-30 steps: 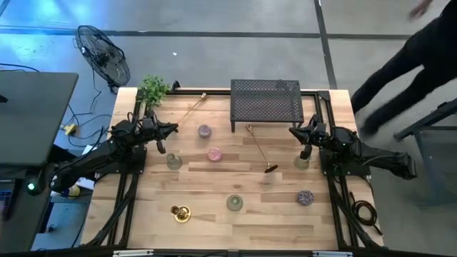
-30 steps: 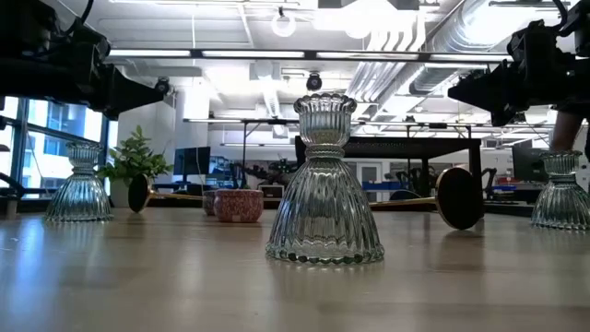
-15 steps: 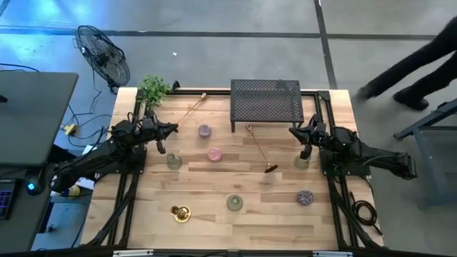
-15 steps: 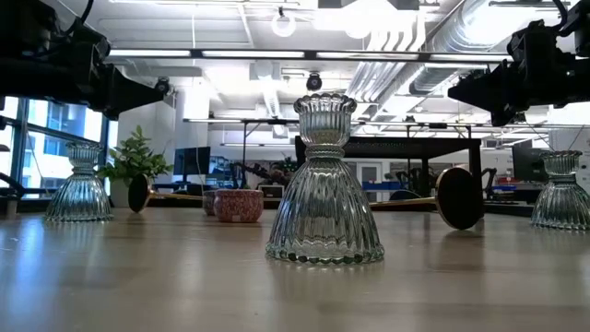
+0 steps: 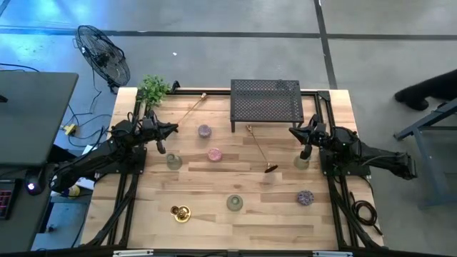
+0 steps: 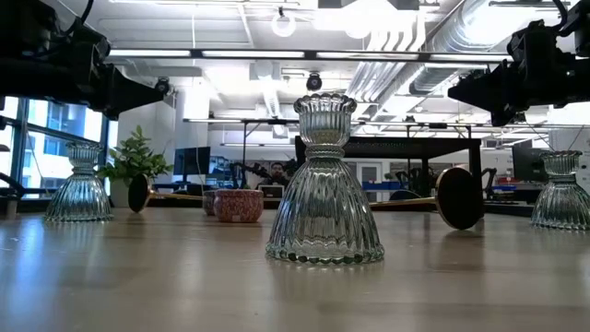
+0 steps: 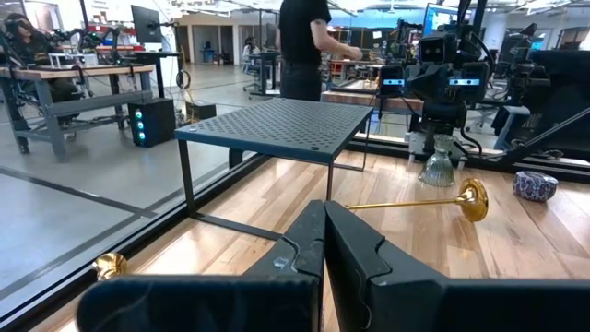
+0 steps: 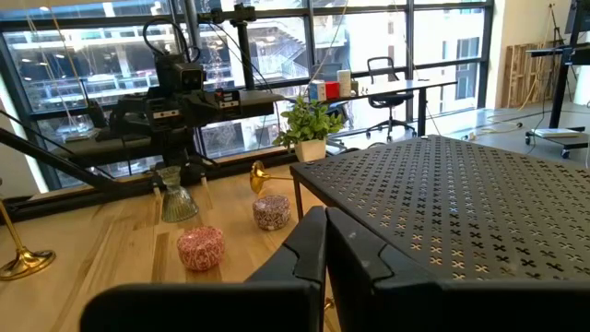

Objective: Pick & Place candle stick holders

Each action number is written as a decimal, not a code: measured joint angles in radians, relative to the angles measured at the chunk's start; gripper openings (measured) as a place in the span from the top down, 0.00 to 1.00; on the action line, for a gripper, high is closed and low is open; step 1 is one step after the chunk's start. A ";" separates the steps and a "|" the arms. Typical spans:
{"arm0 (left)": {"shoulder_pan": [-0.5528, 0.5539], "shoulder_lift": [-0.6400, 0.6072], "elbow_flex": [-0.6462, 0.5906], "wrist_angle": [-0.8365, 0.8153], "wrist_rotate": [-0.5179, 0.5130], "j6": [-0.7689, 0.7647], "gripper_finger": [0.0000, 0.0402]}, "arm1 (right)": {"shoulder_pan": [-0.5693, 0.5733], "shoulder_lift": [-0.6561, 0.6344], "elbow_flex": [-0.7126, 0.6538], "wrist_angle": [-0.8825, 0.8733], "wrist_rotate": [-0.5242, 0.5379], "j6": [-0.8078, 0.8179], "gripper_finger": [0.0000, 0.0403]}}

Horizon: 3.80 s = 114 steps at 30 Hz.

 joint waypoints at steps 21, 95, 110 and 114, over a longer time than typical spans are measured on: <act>0.000 0.000 0.000 0.000 -0.004 0.000 1.00 | 0.000 0.000 0.000 0.000 0.000 0.000 1.00; 0.000 0.001 0.000 -0.009 -0.056 -0.149 1.00 | 0.183 0.768 0.744 -0.621 0.207 0.306 1.00; 0.000 0.001 0.000 -0.010 -0.055 -0.149 1.00 | 0.281 0.776 0.840 -1.056 0.154 0.591 1.00; 0.000 0.001 0.000 -0.010 -0.055 -0.149 1.00 | 0.281 0.787 0.844 -1.158 0.094 0.704 1.00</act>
